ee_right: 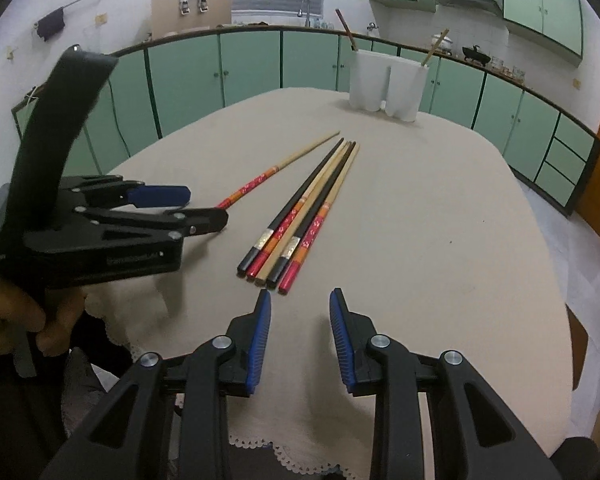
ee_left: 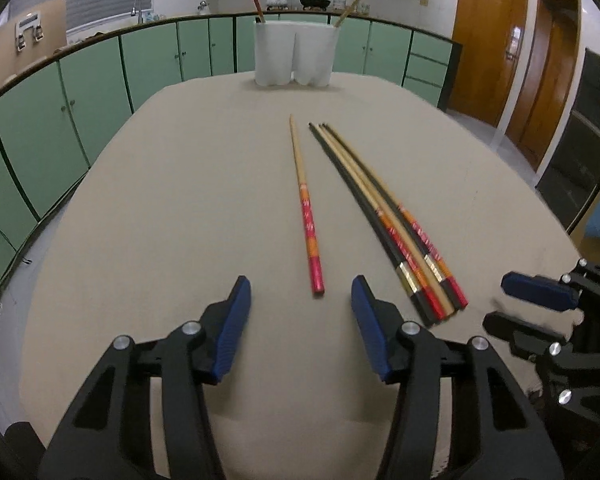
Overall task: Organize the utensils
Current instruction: 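Move both tools back over the remaining chopsticks, then grasp the lone red-patterned chopstick with the left tool, then grasp a red chopstick from the bundle with the right tool while the left tool holds its chopstick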
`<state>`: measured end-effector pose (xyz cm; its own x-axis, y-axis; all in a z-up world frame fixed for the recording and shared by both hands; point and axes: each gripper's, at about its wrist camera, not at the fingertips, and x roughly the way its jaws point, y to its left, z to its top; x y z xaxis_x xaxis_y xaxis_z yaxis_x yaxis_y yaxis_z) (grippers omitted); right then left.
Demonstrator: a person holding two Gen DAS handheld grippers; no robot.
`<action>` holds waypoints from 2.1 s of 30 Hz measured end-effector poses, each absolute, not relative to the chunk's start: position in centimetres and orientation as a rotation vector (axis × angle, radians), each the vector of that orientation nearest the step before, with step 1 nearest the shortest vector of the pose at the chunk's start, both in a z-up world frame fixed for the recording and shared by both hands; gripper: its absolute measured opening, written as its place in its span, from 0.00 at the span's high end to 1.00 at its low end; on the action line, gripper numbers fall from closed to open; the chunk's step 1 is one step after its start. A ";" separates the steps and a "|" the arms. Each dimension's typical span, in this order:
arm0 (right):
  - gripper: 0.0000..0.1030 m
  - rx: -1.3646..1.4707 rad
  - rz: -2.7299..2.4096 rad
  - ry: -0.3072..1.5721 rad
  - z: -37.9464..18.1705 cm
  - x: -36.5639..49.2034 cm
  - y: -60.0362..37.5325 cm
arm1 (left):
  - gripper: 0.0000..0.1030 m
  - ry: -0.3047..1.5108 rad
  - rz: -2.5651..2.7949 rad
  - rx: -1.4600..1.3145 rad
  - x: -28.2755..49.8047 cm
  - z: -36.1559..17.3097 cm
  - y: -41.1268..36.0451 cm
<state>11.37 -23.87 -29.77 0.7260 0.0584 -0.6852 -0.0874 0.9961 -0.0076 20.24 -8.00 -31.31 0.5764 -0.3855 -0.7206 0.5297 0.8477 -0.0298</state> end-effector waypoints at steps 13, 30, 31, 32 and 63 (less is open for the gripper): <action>0.71 -0.036 0.084 0.760 -30.4 11.8 -24.0 | 0.95 0.762 -0.517 0.185 19.9 -31.0 -8.4; 0.89 0.009 0.027 0.741 -30.4 11.8 -25.5 | 0.95 0.812 -0.487 0.135 17.9 -30.8 -7.4; 0.89 0.005 0.035 0.738 -30.4 11.8 -25.2 | 0.95 0.811 -0.485 0.138 17.8 -30.8 -7.4; 0.89 -0.004 0.040 0.737 -30.5 11.9 -25.0 | 0.95 0.807 -0.482 0.142 17.9 -30.8 -7.4; 0.94 0.079 -0.018 0.727 -29.8 12.8 -26.5 | 0.95 0.787 -0.475 0.125 17.9 -30.6 -7.4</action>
<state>12.82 -26.46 -29.84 0.7473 0.0114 -0.6644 0.0438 0.9968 0.0664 17.94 -7.39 -30.58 0.6069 -0.3638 -0.7066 0.4551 0.8880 -0.0663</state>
